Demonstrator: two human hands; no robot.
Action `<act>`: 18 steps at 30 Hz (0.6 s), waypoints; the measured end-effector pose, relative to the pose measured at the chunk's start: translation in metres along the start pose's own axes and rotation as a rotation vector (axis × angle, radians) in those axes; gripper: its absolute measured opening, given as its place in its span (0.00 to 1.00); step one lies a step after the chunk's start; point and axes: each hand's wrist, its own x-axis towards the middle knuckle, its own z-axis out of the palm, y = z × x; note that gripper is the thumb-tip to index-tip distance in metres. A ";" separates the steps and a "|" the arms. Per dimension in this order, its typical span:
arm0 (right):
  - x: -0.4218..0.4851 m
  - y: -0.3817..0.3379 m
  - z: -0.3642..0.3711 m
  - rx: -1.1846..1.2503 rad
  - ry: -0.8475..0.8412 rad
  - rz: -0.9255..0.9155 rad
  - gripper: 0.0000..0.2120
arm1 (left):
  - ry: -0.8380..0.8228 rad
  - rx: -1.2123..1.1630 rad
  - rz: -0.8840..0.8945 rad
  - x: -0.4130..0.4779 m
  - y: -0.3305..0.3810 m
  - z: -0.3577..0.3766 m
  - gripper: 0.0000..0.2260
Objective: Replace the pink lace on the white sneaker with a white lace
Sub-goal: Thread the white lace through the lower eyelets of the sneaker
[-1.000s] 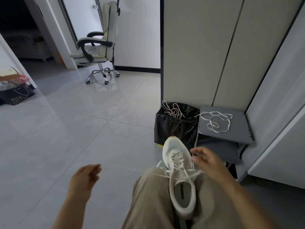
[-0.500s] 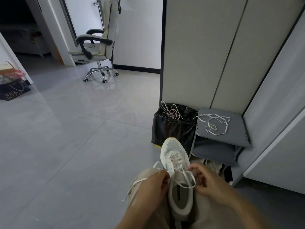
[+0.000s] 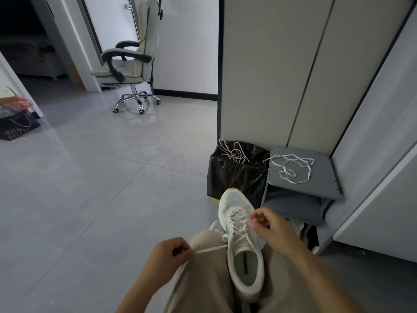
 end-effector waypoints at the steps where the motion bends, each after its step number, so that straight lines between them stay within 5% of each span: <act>1: -0.004 0.003 -0.001 -0.022 -0.013 0.014 0.05 | -0.060 0.020 -0.006 -0.004 -0.003 -0.003 0.13; 6: -0.017 0.017 0.005 -0.219 -0.161 0.096 0.14 | -0.047 0.199 0.127 0.001 0.018 0.005 0.03; 11: -0.018 0.016 0.003 -0.216 -0.072 0.119 0.08 | -0.130 0.117 0.047 0.011 0.067 0.040 0.12; 15: -0.022 0.018 -0.002 -0.119 -0.047 0.140 0.05 | -0.064 -0.332 -0.264 0.019 0.088 0.058 0.09; 18: -0.023 0.023 -0.005 -0.019 -0.052 0.171 0.04 | -0.008 -0.690 -0.336 0.023 0.100 0.057 0.06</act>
